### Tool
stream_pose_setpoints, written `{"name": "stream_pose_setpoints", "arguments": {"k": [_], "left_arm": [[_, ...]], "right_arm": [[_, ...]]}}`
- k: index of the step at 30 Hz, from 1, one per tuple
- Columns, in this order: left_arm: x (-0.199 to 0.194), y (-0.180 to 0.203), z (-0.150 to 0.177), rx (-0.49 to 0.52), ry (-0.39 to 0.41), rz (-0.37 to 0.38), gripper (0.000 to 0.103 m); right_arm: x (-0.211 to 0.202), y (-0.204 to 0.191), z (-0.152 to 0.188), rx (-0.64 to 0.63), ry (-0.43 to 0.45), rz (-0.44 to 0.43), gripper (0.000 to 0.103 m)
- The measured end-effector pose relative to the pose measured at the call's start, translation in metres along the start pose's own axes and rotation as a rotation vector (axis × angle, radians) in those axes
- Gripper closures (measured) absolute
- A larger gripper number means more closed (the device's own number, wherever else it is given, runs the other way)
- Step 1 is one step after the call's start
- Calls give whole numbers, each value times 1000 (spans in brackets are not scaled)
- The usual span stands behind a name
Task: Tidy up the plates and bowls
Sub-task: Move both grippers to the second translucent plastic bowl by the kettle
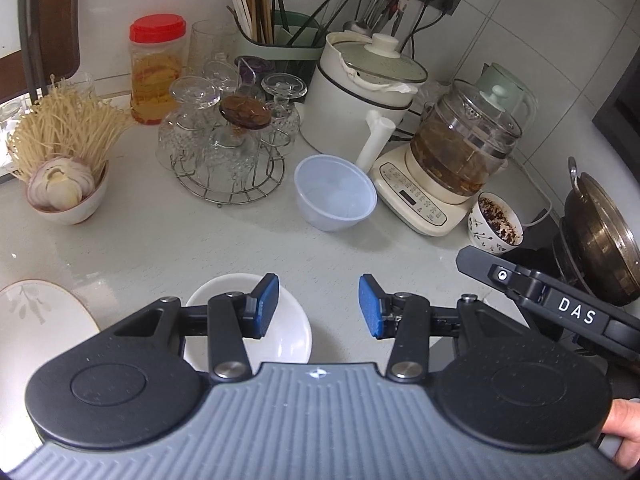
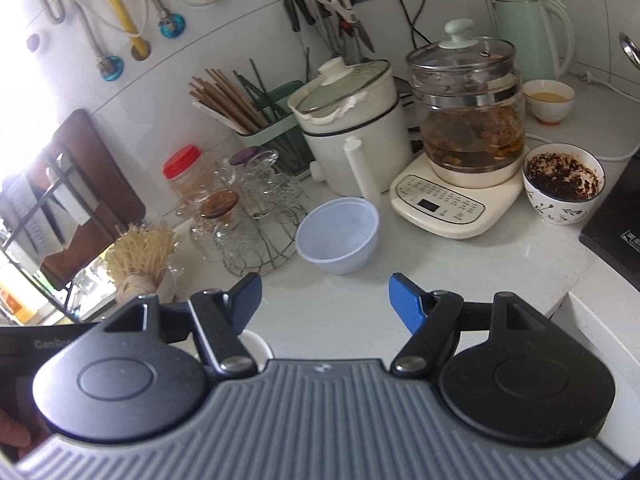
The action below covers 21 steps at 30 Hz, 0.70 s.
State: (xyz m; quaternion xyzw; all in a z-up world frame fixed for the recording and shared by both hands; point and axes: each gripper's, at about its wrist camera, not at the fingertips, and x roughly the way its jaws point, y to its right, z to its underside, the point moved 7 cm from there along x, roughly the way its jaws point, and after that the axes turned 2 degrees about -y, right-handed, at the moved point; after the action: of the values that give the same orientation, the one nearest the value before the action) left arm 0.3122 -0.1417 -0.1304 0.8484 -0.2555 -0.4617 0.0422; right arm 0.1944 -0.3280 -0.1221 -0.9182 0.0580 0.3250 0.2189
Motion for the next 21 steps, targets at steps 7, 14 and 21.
{"name": "stream_pose_setpoints", "arguments": {"k": [7,14,21], "left_arm": [[26,1,-8,-38,-12,10,53],[56,7,-26,-72,-12,21,53],[89,0,-51,-124,-6,5,53]], "right_arm": [[17,18,-4,27,-35,5,30],[45,37,-17,62,-83,-5,30],[76,59,-35,106,-98,-11,30]]}}
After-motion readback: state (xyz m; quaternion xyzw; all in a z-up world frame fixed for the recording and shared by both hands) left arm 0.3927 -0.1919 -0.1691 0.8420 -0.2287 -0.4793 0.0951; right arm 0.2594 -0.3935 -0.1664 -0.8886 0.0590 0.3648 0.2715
